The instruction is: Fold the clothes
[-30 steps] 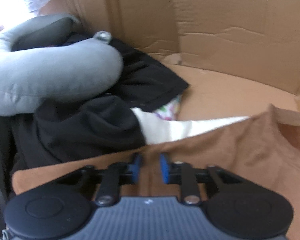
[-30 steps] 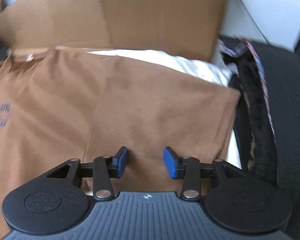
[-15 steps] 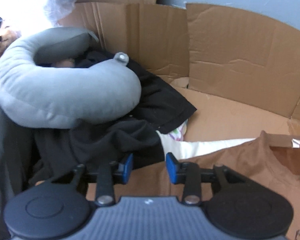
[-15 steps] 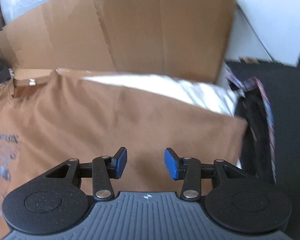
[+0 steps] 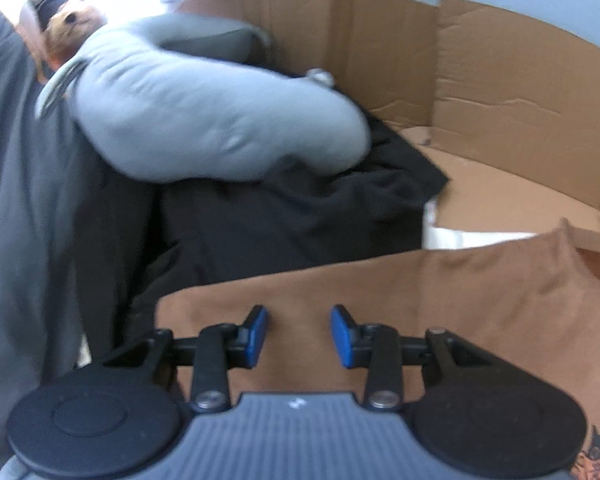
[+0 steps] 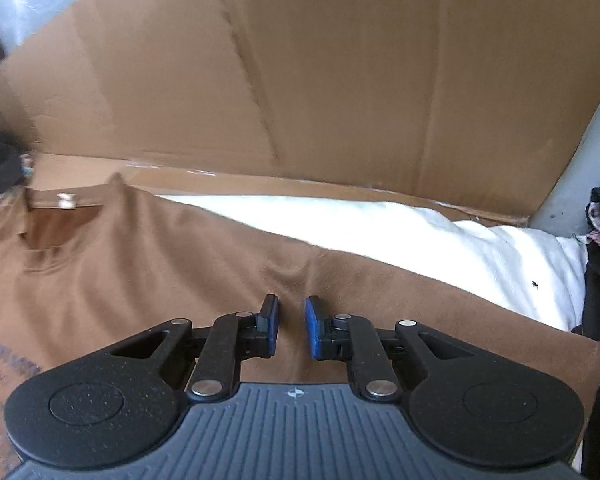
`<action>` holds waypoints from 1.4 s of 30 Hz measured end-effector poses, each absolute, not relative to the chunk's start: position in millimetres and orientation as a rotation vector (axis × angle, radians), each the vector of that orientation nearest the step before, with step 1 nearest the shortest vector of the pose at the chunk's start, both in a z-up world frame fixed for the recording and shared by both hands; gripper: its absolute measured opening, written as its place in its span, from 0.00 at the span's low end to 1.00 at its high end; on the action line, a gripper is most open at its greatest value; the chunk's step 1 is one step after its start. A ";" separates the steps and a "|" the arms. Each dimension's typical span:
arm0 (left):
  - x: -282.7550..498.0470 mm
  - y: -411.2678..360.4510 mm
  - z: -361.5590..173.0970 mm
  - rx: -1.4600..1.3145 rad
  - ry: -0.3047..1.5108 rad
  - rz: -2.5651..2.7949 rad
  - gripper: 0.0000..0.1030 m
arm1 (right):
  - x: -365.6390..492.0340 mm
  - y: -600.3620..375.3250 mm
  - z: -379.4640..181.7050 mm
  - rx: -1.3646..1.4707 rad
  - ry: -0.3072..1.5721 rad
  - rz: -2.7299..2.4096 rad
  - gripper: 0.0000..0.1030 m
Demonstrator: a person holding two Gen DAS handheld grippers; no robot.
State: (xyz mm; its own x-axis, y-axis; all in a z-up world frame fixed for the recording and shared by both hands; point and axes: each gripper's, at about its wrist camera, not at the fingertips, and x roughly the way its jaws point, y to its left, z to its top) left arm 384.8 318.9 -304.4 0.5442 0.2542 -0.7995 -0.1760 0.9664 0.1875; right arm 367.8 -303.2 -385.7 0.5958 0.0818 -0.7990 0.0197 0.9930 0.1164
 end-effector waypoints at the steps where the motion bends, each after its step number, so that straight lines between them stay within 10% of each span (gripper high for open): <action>1: 386.1 325.2 -305.7 0.074 0.965 0.272 0.40 | 371.7 -307.1 -388.1 0.137 0.938 0.020 0.18; 21: 383.4 394.6 -235.6 -0.038 0.865 0.337 0.38 | 355.1 -309.5 -344.3 0.101 0.842 -0.048 0.18; 42: 345.9 375.8 -283.3 -0.099 0.989 0.279 0.38 | 290.3 -299.2 -384.0 -0.047 1.024 0.001 0.18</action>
State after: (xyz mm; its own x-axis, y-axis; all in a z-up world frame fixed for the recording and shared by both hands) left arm 345.9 375.8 -283.3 0.5176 0.1872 -0.8349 -0.2763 0.9601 0.0440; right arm 290.3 -299.2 -384.1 0.5204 -0.0212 -0.8537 -0.0227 0.9990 -0.0387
